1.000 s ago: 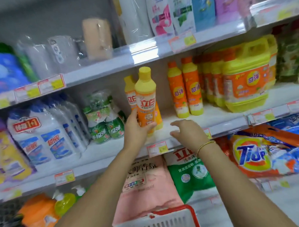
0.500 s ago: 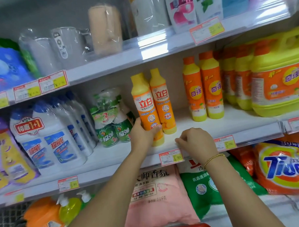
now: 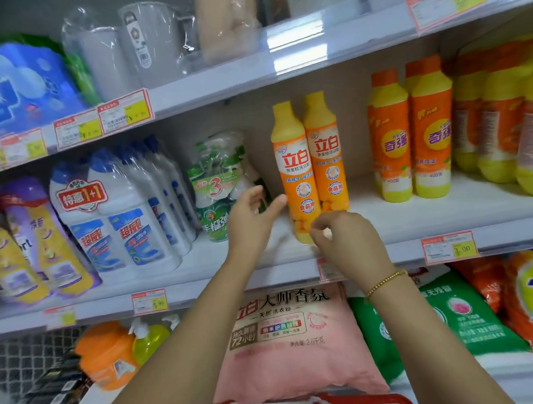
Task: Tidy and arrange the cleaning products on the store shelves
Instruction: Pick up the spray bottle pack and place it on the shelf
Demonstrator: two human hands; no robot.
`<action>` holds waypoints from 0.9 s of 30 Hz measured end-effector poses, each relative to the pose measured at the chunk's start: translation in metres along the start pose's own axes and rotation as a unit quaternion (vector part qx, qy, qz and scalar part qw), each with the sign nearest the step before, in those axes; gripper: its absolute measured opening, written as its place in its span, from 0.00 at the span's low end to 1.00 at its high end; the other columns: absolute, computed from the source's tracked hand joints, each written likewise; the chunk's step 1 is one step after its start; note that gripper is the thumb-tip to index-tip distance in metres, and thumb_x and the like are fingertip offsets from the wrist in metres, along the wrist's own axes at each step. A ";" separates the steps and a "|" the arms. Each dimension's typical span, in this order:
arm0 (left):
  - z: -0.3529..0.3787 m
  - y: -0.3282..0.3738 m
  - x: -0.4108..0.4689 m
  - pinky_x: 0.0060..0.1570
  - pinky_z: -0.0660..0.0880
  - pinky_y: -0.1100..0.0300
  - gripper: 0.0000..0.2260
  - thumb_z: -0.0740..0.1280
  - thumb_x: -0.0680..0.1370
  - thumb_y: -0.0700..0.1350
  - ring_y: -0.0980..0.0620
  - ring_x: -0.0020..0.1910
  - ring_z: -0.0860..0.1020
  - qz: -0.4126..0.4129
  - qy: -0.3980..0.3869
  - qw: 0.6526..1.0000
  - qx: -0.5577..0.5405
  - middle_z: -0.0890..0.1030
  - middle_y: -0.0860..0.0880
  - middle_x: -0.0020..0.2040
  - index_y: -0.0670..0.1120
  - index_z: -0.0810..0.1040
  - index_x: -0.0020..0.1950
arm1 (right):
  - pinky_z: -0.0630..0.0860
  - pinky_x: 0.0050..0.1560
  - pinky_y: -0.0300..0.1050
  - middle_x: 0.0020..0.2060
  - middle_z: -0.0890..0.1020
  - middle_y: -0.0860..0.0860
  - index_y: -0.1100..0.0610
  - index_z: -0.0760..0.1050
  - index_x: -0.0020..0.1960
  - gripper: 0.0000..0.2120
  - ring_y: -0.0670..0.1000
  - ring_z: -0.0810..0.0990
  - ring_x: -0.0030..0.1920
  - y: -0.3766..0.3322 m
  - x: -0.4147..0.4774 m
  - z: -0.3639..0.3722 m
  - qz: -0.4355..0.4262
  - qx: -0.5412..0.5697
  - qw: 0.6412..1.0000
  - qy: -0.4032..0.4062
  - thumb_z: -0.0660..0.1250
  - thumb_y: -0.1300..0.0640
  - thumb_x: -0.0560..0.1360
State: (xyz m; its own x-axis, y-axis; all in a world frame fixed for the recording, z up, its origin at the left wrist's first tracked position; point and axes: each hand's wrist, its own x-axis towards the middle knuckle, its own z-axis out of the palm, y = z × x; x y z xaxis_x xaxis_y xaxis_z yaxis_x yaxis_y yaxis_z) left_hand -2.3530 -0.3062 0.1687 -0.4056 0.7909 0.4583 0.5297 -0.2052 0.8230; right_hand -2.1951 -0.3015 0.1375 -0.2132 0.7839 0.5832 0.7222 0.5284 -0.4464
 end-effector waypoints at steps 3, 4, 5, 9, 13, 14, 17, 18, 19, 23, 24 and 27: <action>-0.049 -0.016 0.020 0.58 0.68 0.61 0.25 0.75 0.72 0.46 0.50 0.62 0.73 0.045 0.157 0.985 0.059 0.74 0.47 0.64 0.44 0.71 0.66 | 0.64 0.41 0.43 0.50 0.82 0.54 0.55 0.79 0.53 0.12 0.56 0.78 0.51 -0.026 -0.002 0.026 -0.050 -0.001 0.999 -0.020 0.60 0.52 0.78; -0.061 -0.023 0.032 0.56 0.68 0.62 0.27 0.75 0.71 0.45 0.49 0.61 0.73 0.023 0.162 0.984 0.072 0.74 0.47 0.64 0.42 0.70 0.66 | 0.62 0.40 0.43 0.49 0.82 0.55 0.57 0.80 0.52 0.14 0.57 0.78 0.49 -0.032 -0.003 0.034 -0.066 -0.027 0.997 -0.032 0.59 0.51 0.79; -0.069 -0.026 0.045 0.54 0.68 0.62 0.28 0.76 0.70 0.44 0.49 0.60 0.74 -0.011 0.137 0.988 0.066 0.74 0.47 0.62 0.41 0.70 0.66 | 0.61 0.40 0.44 0.48 0.82 0.56 0.58 0.79 0.50 0.16 0.58 0.78 0.48 -0.037 -0.004 0.040 -0.078 -0.056 0.994 -0.043 0.57 0.50 0.79; -0.085 -0.044 0.093 0.54 0.74 0.55 0.27 0.78 0.67 0.41 0.46 0.56 0.79 -0.124 -0.007 0.992 -0.006 0.80 0.45 0.59 0.43 0.73 0.64 | 0.64 0.40 0.44 0.50 0.80 0.54 0.58 0.78 0.52 0.17 0.55 0.78 0.50 -0.048 -0.002 0.050 -0.061 -0.065 0.994 -0.068 0.56 0.49 0.80; -0.095 -0.048 0.103 0.47 0.74 0.54 0.30 0.79 0.66 0.41 0.47 0.53 0.79 -0.152 -0.070 0.986 0.016 0.80 0.48 0.60 0.46 0.71 0.66 | 0.69 0.46 0.43 0.54 0.81 0.52 0.54 0.77 0.60 0.14 0.52 0.78 0.54 -0.050 -0.001 0.038 -0.038 0.026 0.998 -0.044 0.60 0.51 0.79; -0.096 -0.046 0.099 0.44 0.74 0.57 0.30 0.79 0.66 0.40 0.49 0.50 0.79 -0.137 -0.069 0.988 0.022 0.80 0.49 0.58 0.45 0.71 0.65 | 0.69 0.47 0.42 0.55 0.81 0.52 0.54 0.77 0.61 0.14 0.51 0.78 0.55 -0.050 0.000 0.036 -0.034 0.043 0.998 -0.036 0.61 0.51 0.79; -0.097 -0.049 0.072 0.48 0.77 0.58 0.31 0.80 0.62 0.36 0.50 0.51 0.79 -0.043 0.003 0.999 0.016 0.80 0.49 0.56 0.46 0.73 0.62 | 0.66 0.45 0.38 0.54 0.81 0.53 0.55 0.77 0.60 0.13 0.51 0.79 0.53 -0.055 0.005 0.034 -0.037 0.110 0.993 0.014 0.64 0.55 0.78; -0.098 -0.051 0.057 0.52 0.77 0.57 0.30 0.81 0.61 0.36 0.50 0.53 0.79 -0.017 0.028 0.999 0.000 0.81 0.51 0.55 0.48 0.74 0.60 | 0.65 0.45 0.36 0.54 0.81 0.52 0.56 0.77 0.61 0.13 0.51 0.79 0.53 -0.058 0.005 0.032 -0.042 0.140 0.989 0.038 0.65 0.57 0.77; -0.099 -0.051 0.042 0.52 0.77 0.60 0.30 0.80 0.61 0.35 0.51 0.53 0.79 0.006 0.046 0.999 -0.015 0.81 0.53 0.53 0.50 0.74 0.58 | 0.64 0.45 0.33 0.55 0.81 0.52 0.56 0.76 0.62 0.14 0.50 0.79 0.53 -0.060 0.004 0.030 -0.046 0.166 0.983 0.060 0.65 0.58 0.77; -0.115 -0.045 -0.011 0.45 0.73 0.73 0.26 0.80 0.62 0.35 0.61 0.48 0.79 0.084 0.076 0.994 -0.005 0.81 0.60 0.46 0.55 0.75 0.52 | 0.70 0.61 0.39 0.66 0.74 0.49 0.54 0.66 0.71 0.28 0.47 0.73 0.63 -0.067 -0.004 0.020 -0.072 0.225 0.969 0.071 0.71 0.54 0.74; -0.121 -0.040 -0.023 0.44 0.72 0.73 0.26 0.80 0.63 0.36 0.63 0.46 0.78 0.099 0.085 0.991 0.003 0.81 0.61 0.46 0.57 0.75 0.51 | 0.70 0.64 0.42 0.68 0.72 0.49 0.53 0.63 0.73 0.33 0.47 0.71 0.66 -0.068 -0.007 0.017 -0.072 0.240 0.966 0.057 0.72 0.53 0.72; -0.139 -0.025 -0.050 0.48 0.72 0.71 0.25 0.80 0.63 0.36 0.64 0.48 0.78 0.141 0.105 0.984 0.018 0.81 0.62 0.49 0.55 0.76 0.52 | 0.67 0.68 0.43 0.70 0.69 0.48 0.52 0.56 0.76 0.42 0.45 0.67 0.69 -0.072 -0.016 0.009 -0.067 0.273 0.959 0.027 0.75 0.52 0.69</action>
State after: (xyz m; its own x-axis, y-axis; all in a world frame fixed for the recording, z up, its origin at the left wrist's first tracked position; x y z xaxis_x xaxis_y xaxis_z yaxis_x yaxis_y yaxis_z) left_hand -2.4496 -0.4209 0.1721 -0.3814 0.5684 0.7290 0.6680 -0.3756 0.6424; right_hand -2.2492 -0.3496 0.1541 -0.2352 0.6864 0.6882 0.2347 0.7272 -0.6451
